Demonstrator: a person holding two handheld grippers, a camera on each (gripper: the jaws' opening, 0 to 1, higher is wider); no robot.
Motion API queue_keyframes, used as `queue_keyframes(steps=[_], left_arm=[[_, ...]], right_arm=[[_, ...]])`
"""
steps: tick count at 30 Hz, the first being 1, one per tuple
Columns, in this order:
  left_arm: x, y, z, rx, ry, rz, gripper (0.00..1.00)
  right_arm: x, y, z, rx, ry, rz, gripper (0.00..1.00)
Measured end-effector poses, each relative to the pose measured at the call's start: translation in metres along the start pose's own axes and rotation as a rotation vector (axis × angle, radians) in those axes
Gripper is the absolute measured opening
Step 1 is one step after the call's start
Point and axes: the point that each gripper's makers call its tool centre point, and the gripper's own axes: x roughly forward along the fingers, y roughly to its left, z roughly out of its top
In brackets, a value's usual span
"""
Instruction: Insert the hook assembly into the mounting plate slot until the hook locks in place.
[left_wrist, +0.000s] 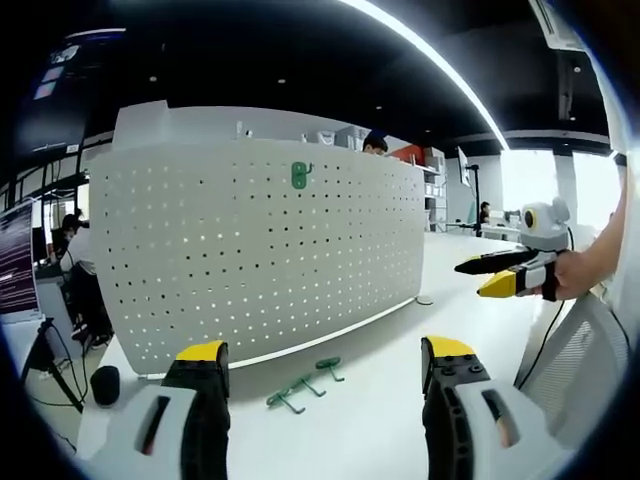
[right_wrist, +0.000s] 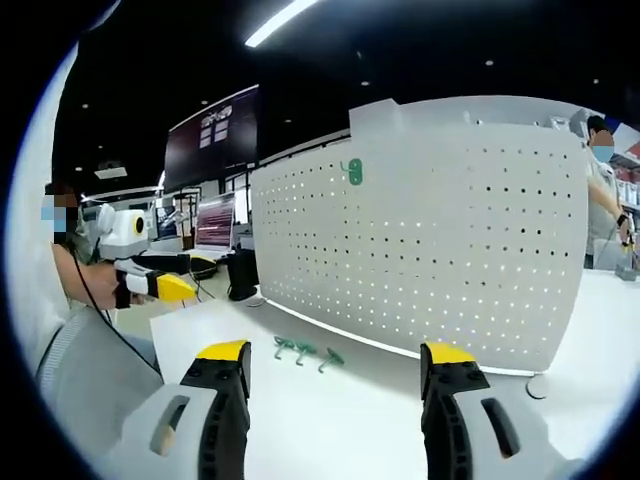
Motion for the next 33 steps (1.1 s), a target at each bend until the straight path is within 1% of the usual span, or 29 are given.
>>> queue_keyframes(steps=[3, 7, 9, 12, 33], left_arm=[[0.0, -0.001, -0.001, -0.003, 0.004, -0.003, 0.81], [0.001, -0.002, -0.006, -0.009, 0.018, -0.008, 0.81], [0.001, -0.001, -0.006, -0.013, 0.021, -0.007, 0.81], [0.001, 0.001, -0.007, -0.02, 0.024, -0.002, 0.81], [0.0, -0.001, -0.01, -0.016, 0.037, -0.01, 0.8]], right_arm=[[0.001, 0.001, -0.003, 0.009, 0.01, 0.008, 0.69], [0.004, 0.006, -0.011, 0.015, 0.04, 0.026, 0.7], [0.005, 0.009, -0.011, 0.002, 0.042, 0.033, 0.7], [0.005, 0.011, -0.013, 0.009, 0.051, 0.039, 0.7], [0.004, 0.009, -0.019, 0.03, 0.076, 0.037, 0.69]])
